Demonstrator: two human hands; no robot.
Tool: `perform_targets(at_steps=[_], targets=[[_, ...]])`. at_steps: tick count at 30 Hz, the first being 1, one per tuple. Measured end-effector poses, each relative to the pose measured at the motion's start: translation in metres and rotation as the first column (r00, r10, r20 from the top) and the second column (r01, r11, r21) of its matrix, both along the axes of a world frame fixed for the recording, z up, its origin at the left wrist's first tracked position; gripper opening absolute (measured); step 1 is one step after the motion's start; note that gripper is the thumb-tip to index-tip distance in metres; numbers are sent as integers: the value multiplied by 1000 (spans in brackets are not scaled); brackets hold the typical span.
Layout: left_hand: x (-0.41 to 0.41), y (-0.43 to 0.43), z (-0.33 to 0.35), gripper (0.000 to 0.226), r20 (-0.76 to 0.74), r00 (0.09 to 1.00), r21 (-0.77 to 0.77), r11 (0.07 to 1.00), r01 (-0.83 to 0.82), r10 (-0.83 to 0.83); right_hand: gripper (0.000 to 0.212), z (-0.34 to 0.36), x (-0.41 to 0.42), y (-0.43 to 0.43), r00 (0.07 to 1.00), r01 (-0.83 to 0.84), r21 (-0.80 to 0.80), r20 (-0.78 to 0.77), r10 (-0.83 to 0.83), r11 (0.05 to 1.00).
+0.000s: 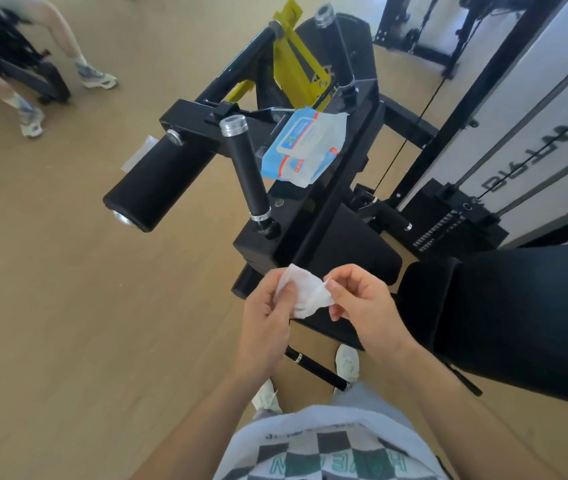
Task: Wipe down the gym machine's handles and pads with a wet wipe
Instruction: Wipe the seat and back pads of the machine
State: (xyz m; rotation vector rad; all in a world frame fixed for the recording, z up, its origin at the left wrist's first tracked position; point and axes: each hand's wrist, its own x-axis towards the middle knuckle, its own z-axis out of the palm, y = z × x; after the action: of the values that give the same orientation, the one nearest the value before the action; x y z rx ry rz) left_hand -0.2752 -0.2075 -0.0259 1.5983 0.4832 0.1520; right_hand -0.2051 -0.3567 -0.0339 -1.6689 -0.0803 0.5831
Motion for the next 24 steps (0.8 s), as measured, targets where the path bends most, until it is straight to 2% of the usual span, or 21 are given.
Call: perform_targets(at_steps=[2,4,6,9,12,15,20,24], targets=[[5,-9,9,40,18,999,15,999,34,-34,20,3,9,-6,991,-64,160,-108,82,985],[11,-18,16,40,16,999,-3,999,43,-43,43,4,20,-16,961,-174,289,-161,227,941],[18,-25,19,40,-5,999,-23,999,43,-43,57,4,29,-27,939,-323,206,-54,340,924],[31,-37,15,36,-28,996,-31,996,85,-86,42,5,41,-41,927,-369,75,96,361,926],[44,-52,9,35,-65,994,-35,995,91,-93,24,5,55,-59,945,-307,34,129,300,951],[59,-71,1,32,-110,989,8,995,101,-99,16,1,66,-84,961,-246,-16,128,246,969],[88,-110,-12,38,-190,971,26,988,152,-145,12,-10,78,-131,999,-2,28,-50,3,1000],[110,-142,-11,32,-214,930,-103,954,282,-298,8,-8,79,-170,977,196,30,-94,-192,980]])
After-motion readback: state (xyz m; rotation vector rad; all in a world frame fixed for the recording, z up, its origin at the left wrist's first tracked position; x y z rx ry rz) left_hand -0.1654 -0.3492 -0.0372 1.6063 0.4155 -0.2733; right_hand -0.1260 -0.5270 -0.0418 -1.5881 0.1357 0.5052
